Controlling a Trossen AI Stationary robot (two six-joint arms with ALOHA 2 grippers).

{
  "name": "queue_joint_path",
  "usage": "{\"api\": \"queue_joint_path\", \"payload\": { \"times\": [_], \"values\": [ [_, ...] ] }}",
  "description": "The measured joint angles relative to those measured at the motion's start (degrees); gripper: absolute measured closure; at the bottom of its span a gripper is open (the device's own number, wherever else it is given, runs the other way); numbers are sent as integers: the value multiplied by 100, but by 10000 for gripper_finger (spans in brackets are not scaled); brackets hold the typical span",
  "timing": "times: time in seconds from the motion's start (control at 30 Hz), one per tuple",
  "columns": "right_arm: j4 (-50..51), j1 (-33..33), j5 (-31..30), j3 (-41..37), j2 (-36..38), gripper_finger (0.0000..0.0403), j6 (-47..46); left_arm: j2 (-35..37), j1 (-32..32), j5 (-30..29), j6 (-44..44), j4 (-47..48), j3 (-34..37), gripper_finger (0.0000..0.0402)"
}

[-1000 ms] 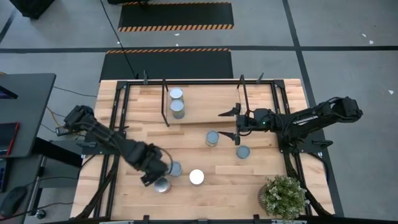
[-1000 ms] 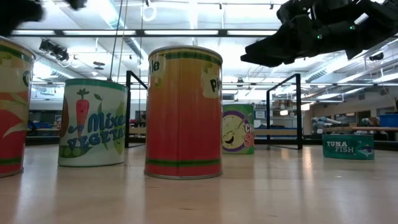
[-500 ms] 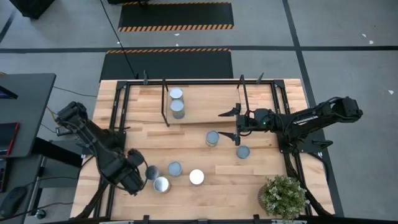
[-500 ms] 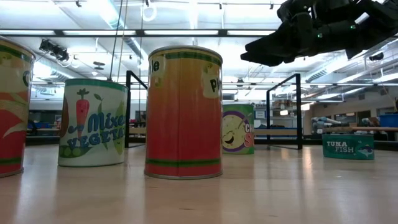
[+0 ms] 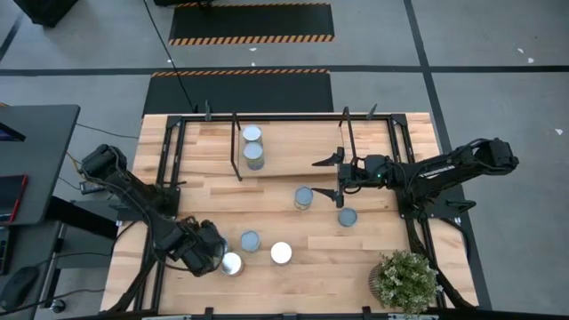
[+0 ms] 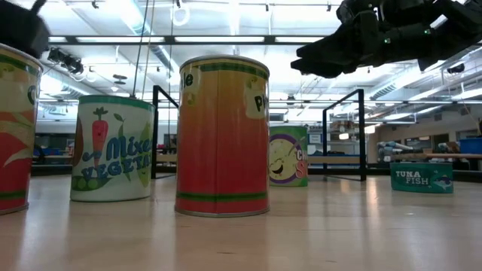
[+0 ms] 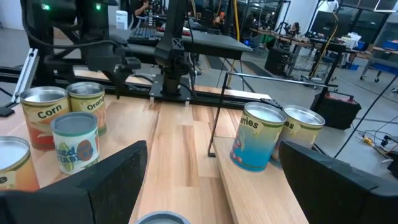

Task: Pick and place cans onto a shelf
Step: Put the canned oranges on the shelf

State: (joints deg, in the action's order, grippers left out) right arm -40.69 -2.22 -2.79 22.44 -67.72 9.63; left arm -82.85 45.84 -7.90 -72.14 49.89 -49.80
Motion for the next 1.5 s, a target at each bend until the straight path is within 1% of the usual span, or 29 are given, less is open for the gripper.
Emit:
{"api": "queue_joint_path", "payload": {
  "times": [0.13, 0.33, 0.43, 0.53, 0.6, 0.83, 0.9, 1.0, 1.1, 1.23, 1.3, 1.4, 1.5],
  "values": [
    [-1, 2, 0, 0, 0, 31, -46, 0, -68, -317, 696, -421, -2, 13],
    [0, 0, 0, 0, 0, 31, -70, 0, -122, -620, 1273, -686, 0, 13],
    [0, 2, 0, 0, 0, 31, -71, 0, -165, -714, 1308, -806, -2, 13],
    [-1, 2, 0, 0, 0, 31, -70, -2, -272, -622, 1281, -794, 0, 15],
    [-35, 2, 0, 0, 0, 31, -67, -2, -347, -599, 1294, -796, 0, 24],
    [-66, 1, 0, 0, 0, 31, -98, 9, -699, -98, 1443, -772, -24, 87],
    [-68, 0, 0, 0, 0, 31, -144, 5, -868, -16, 1540, -546, -134, 93],
    [-80, 2, 0, 0, 0, 31, -195, 4, -1262, -44, 2033, 125, -531, 93],
    [-81, 2, 0, -2, 0, 31, -196, 4, -1839, -265, 2662, 864, -960, 84],
    [-83, 1, 0, -2, 0, 31, -169, -4, -2827, -319, 3675, 876, -1374, 81],
    [-83, 0, -2, -2, 0, 31, -161, -130, -3299, -318, 4176, 808, -1567, 83],
    [-83, 0, -2, -2, 0, 31, -153, -445, -3877, -290, 4912, 728, -1923, 84],
    [-85, 2, -2, -2, 0, 31, -153, -939, -4300, -211, 5545, 709, -2513, 85]
  ]
}}
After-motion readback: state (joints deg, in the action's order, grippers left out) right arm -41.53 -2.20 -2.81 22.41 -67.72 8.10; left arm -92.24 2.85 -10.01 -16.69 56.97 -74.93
